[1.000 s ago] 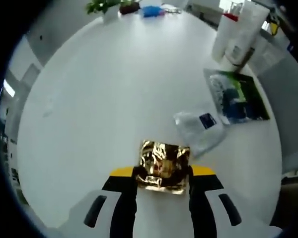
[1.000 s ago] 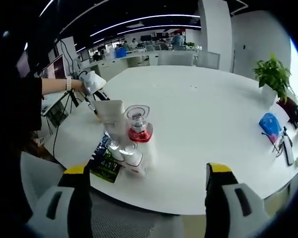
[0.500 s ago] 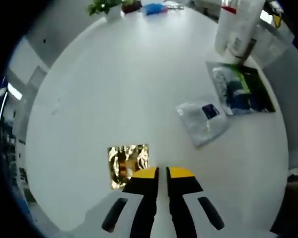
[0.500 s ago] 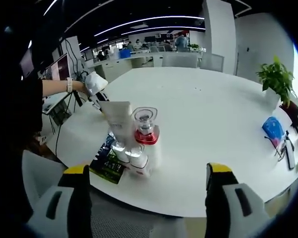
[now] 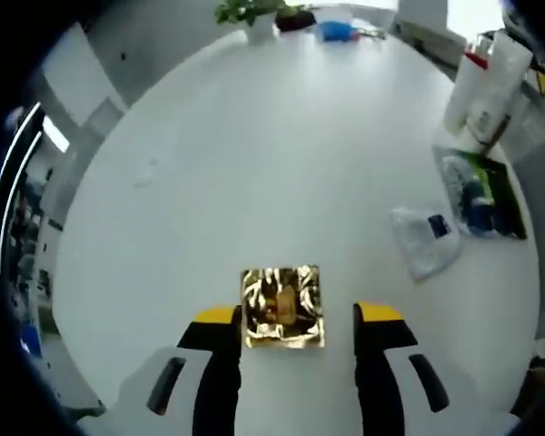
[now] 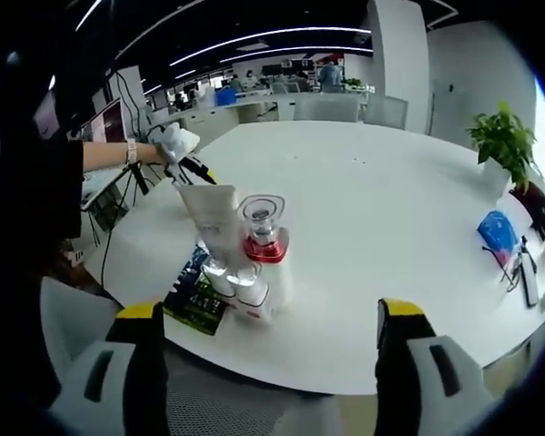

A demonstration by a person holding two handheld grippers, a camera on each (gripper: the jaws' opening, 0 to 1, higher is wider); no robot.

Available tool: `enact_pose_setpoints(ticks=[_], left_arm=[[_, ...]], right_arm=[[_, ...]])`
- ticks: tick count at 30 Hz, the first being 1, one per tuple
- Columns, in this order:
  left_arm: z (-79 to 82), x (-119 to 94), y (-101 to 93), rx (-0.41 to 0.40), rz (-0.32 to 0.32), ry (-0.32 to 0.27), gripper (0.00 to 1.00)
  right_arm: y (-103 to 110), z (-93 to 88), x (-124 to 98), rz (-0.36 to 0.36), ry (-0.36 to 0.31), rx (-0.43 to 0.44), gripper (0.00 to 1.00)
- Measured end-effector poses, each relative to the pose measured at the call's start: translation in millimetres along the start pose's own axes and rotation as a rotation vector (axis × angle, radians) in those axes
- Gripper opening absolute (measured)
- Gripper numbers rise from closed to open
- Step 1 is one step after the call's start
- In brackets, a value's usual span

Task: Arrange the skincare products in the storage area until every visible bottle or jar stands upright without overlapping.

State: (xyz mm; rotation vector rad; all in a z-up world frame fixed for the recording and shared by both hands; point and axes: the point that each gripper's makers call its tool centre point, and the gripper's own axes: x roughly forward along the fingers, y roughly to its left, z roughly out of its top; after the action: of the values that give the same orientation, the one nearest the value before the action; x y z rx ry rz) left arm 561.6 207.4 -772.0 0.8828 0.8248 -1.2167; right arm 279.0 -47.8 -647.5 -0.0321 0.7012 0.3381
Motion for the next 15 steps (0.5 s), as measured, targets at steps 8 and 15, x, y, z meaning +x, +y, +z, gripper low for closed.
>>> enact_pose_setpoints(ticks=[8, 15], left_arm=[[-0.3, 9.7, 10.9, 0.001, -0.053, 0.028, 0.44], [-2.0, 13.4, 10.5, -0.021, -0.116, 0.058, 0.44]], right_arm=[[-3.6, -1.0, -0.8, -0.013, 0.018, 0.006, 0.97], [-3.9, -3.3, 0.5, -0.014, 0.033, 0.009, 0.97]])
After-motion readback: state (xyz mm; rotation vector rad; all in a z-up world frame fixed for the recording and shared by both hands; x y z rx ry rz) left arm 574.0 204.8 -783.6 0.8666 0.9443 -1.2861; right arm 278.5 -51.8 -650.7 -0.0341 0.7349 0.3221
